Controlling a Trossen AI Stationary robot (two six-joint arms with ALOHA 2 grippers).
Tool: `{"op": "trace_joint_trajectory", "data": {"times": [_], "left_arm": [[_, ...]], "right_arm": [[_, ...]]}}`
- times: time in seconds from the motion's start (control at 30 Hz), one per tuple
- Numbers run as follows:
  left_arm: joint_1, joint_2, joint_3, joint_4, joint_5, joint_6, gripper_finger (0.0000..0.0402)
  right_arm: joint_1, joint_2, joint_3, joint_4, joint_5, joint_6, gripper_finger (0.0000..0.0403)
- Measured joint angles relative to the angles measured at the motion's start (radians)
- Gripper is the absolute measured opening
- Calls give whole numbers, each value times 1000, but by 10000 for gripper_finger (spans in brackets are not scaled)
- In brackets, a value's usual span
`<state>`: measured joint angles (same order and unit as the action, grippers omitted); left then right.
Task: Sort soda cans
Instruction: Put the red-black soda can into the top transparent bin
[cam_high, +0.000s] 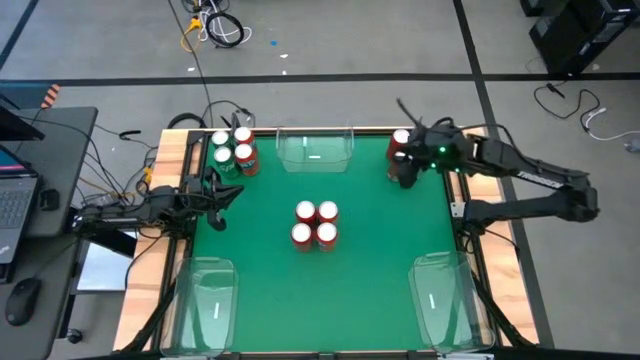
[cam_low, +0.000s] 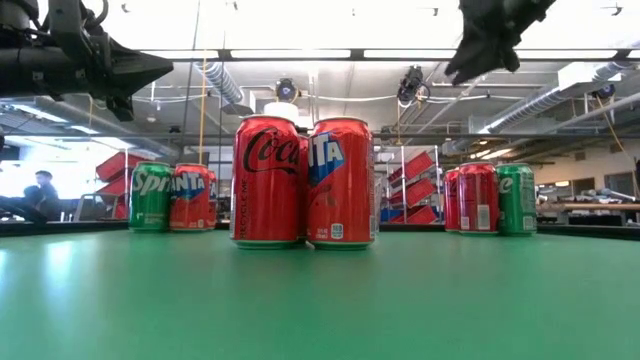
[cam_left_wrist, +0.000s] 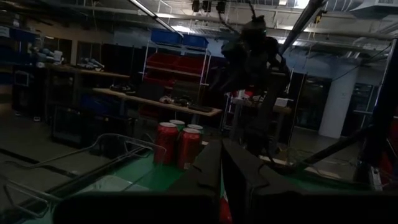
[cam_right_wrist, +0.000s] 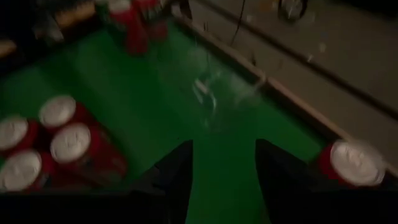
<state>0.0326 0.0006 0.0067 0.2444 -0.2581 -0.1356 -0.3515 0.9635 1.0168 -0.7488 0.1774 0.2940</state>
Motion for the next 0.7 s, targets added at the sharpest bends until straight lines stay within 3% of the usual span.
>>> {"op": "trace_joint_trajectory", "data": {"times": [0.1,0.7], "left_arm": [[0,0,0,-2,0,0,19],[-1,0,0,-34,4,-20,19]], "right_arm": [[-23,32,0,-36,-47,-1,170],[-187,234,0,-137,-48,-114,262]]}}
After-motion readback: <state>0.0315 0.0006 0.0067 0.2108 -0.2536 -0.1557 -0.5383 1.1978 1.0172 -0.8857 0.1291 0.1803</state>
